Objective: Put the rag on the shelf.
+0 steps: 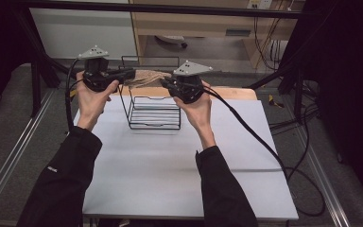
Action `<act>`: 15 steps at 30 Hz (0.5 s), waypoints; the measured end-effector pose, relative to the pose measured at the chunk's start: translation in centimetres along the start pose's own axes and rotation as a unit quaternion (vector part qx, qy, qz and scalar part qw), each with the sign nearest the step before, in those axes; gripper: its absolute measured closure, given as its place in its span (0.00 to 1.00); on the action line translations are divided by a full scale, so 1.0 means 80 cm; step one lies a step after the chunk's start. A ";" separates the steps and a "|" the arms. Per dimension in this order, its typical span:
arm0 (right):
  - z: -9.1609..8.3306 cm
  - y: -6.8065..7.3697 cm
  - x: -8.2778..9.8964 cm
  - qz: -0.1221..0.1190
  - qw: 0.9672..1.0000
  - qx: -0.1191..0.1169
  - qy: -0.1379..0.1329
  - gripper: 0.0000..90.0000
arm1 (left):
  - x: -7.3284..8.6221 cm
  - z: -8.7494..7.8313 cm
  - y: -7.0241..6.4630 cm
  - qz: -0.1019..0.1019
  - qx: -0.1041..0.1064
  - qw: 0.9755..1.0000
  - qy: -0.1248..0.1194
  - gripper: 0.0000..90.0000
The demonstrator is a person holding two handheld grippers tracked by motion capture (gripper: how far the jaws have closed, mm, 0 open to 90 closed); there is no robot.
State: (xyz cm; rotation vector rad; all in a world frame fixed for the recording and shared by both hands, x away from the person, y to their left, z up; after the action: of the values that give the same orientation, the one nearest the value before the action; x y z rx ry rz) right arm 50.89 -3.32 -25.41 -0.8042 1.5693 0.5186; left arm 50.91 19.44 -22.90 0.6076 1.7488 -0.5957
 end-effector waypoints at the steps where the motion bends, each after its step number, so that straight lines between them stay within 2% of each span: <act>1: 0.000 0.000 0.000 0.000 1.000 0.000 0.001 0.91 | 0.003 0.000 0.000 0.001 0.000 1.000 0.004 0.92; 6: 0.002 0.001 0.004 0.000 1.000 -0.002 0.007 0.89 | 0.013 -0.001 0.000 0.005 0.001 1.000 0.011 0.98; 11: 0.001 0.001 0.007 0.007 1.000 -0.005 0.005 0.86 | 0.018 0.002 -0.001 0.014 -0.002 1.000 0.014 0.99; 15: -0.004 0.002 0.004 0.010 1.000 -0.012 -0.002 0.76 | 0.019 0.003 -0.001 0.024 -0.007 1.000 0.015 1.00</act>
State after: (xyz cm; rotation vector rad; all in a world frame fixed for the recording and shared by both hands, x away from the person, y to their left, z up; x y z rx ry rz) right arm 50.53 -3.50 -25.70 -0.8058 1.5710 0.5551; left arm 50.68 19.39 -24.45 0.6506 1.7606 -0.5432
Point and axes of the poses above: each handheld gripper's, and its own axes: z roughly forward along the jaws, x roughly out of its underside, y roughly to its left, the point moved 3 cm from there along z, roughly forward along the jaws, and after that the axes turned 7 degrees about -y, right-handed, at the moved point
